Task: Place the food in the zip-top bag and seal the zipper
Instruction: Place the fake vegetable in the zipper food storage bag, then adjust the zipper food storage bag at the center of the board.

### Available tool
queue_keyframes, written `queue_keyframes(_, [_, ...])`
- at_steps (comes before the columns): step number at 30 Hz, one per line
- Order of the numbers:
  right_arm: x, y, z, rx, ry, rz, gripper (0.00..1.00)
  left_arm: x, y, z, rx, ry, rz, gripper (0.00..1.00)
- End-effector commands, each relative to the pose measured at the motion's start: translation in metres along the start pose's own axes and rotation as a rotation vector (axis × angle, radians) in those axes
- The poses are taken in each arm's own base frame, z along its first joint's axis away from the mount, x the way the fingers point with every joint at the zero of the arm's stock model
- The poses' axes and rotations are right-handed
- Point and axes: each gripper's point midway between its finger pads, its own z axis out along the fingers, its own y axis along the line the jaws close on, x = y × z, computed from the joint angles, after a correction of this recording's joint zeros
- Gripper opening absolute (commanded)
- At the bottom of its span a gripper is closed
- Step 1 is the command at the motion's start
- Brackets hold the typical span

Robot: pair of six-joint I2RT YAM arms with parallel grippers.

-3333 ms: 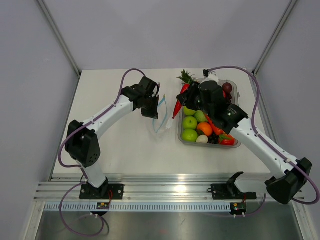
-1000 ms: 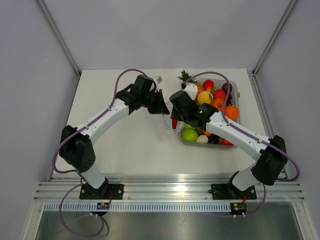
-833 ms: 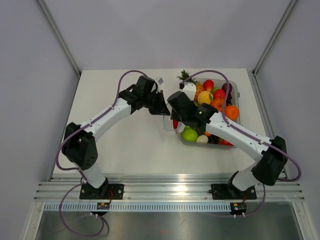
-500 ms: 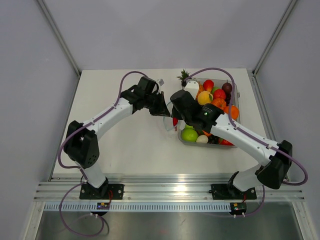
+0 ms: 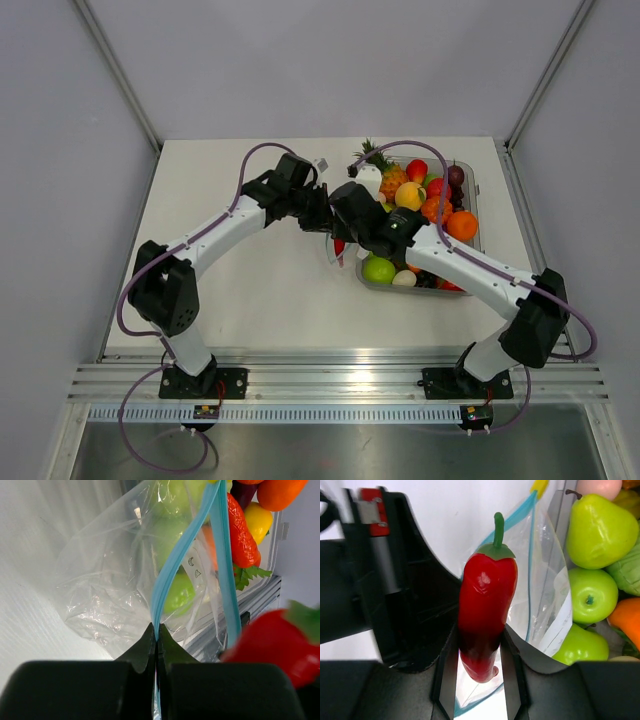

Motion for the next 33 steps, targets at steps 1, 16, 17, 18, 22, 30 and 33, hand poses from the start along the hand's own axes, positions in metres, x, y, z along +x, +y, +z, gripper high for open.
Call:
queue_keyframes(1, [0.012, 0.004, 0.012, -0.003, 0.014, 0.005, 0.11, -0.014, -0.018, -0.01, 0.064, -0.042, 0.041, 0.0])
queue_keyframes(16, [0.012, -0.004, 0.008, 0.038, 0.038, -0.045, 0.68, -0.016, -0.016, -0.022, 0.066, -0.057, 0.041, 0.0])
queue_keyframes(17, [0.009, -0.005, 0.004, 0.037, 0.028, -0.042, 0.68, -0.017, -0.015, -0.023, 0.058, -0.067, 0.045, 0.0])
queue_keyframes(18, [0.006, -0.005, 0.001, 0.035, 0.018, -0.039, 0.69, -0.016, -0.012, -0.023, 0.045, -0.063, 0.05, 0.0])
queue_keyframes(22, [-0.013, -0.011, -0.022, 0.017, -0.054, -0.011, 0.67, -0.017, -0.008, -0.027, 0.02, -0.077, 0.063, 0.0])
queue_keyframes(30, [-0.021, -0.035, -0.026, 0.078, -0.086, 0.013, 0.56, -0.018, -0.013, -0.029, 0.037, -0.078, 0.073, 0.0])
queue_keyframes(33, [-0.02, -0.034, -0.021, 0.07, -0.068, 0.008, 0.56, -0.018, -0.014, -0.029, 0.043, -0.076, 0.079, 0.0])
